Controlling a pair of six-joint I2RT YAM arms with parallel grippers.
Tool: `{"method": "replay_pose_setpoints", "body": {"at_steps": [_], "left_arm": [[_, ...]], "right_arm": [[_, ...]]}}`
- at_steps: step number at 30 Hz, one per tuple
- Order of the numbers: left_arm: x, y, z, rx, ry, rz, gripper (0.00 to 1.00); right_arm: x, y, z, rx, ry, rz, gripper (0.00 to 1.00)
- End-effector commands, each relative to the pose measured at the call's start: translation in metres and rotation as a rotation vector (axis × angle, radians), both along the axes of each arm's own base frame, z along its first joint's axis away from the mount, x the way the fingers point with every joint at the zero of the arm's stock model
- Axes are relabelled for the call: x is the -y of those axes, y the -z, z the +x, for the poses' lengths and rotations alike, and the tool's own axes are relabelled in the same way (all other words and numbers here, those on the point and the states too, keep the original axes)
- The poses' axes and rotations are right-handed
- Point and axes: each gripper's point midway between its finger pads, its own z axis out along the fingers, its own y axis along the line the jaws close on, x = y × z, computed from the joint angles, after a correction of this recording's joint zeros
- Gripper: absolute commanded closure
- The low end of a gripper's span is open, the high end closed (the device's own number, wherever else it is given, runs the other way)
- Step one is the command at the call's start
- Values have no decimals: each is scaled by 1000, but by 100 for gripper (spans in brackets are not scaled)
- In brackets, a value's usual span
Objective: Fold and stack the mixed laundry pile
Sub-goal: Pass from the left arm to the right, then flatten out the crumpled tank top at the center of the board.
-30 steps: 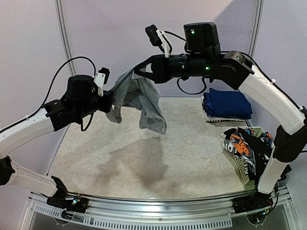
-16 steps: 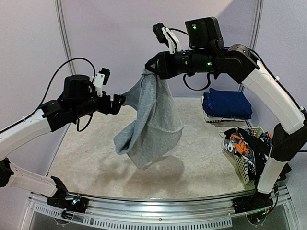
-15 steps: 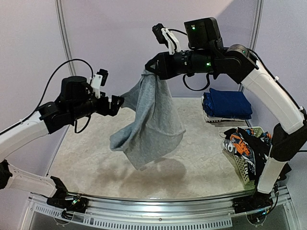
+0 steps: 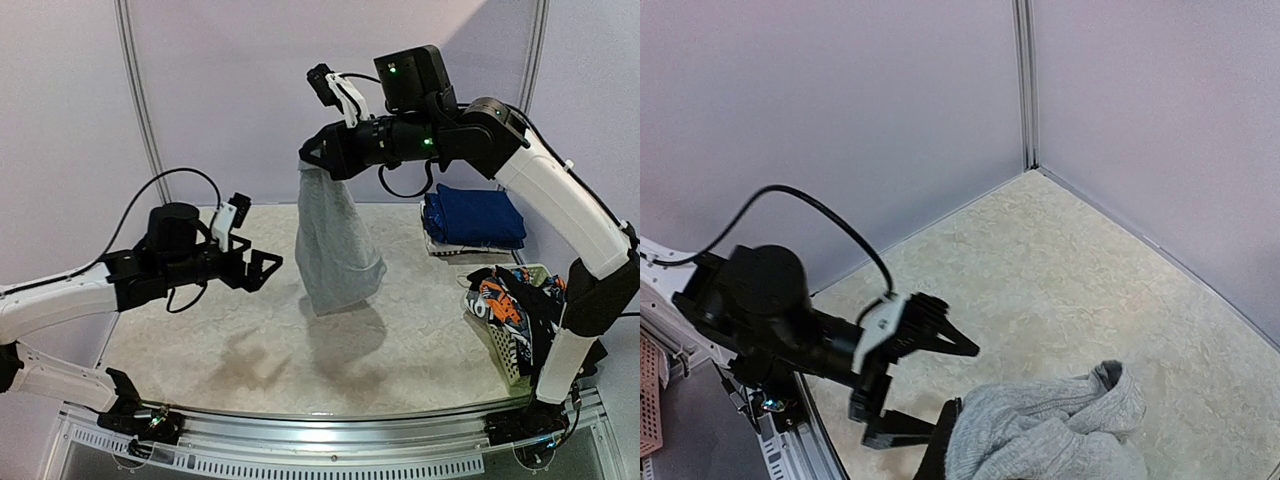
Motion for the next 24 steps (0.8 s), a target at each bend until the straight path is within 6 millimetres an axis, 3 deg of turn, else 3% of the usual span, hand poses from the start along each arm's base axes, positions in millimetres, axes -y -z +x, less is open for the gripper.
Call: {"method": "replay_pose_setpoints", "body": {"at_steps": [1, 3, 6, 13, 19, 21, 24], "left_arm": [[40, 6, 12, 48, 111, -65, 0], [51, 7, 9, 83, 183, -57, 0], [51, 6, 10, 148, 219, -31, 0], [64, 40, 9, 144, 436, 47, 0], [81, 44, -21, 100, 722, -1, 1], [86, 45, -34, 67, 813, -25, 8], [93, 53, -45, 9, 913, -63, 33]], "right_arm": [[5, -31, -12, 53, -49, 71, 100], [9, -31, -10, 60, -31, 58, 100], [23, -28, -10, 84, 1, 8, 100], [68, -7, -13, 149, 78, -112, 100], [104, -11, -15, 169, 166, -76, 100], [113, -9, -13, 167, 191, -72, 100], [122, -10, -8, 167, 231, -72, 100]]}}
